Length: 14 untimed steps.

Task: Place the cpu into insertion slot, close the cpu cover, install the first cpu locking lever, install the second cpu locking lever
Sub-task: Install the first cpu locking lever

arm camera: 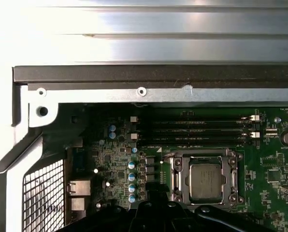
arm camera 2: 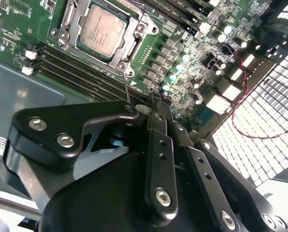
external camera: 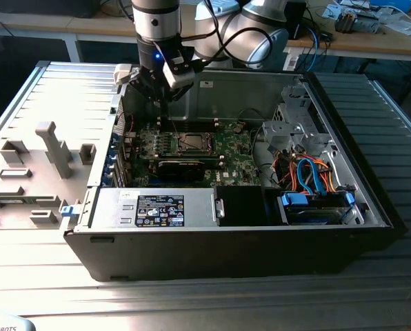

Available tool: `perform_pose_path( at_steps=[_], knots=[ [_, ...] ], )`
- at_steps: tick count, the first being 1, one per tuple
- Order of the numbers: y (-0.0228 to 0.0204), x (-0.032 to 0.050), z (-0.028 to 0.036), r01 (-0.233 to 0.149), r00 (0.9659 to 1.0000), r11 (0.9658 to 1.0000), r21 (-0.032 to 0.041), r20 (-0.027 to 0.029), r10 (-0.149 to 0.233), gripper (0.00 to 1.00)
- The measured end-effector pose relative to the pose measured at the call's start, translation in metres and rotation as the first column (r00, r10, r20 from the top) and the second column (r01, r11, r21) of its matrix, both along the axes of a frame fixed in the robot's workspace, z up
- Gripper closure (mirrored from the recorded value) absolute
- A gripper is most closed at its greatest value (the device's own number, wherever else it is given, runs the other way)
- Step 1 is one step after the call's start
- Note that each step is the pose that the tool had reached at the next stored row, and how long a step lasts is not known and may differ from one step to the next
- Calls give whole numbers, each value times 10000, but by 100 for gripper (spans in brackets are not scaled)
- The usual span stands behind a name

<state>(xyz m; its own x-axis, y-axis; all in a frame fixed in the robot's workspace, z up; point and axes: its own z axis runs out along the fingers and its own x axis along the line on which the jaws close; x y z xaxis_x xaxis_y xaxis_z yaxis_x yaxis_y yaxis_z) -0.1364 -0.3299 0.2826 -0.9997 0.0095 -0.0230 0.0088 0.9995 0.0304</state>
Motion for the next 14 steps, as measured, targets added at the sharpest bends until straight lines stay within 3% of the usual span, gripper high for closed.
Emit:
perform_pose_path(
  at_steps=[10, 14],
  knots=[
    [0, -2, 35, 0, 10000, 10000, -1, 0, 0, 89],
    [0, -74, 35, 1, 10000, 10000, 0, 15, -1, 89]
  ],
)
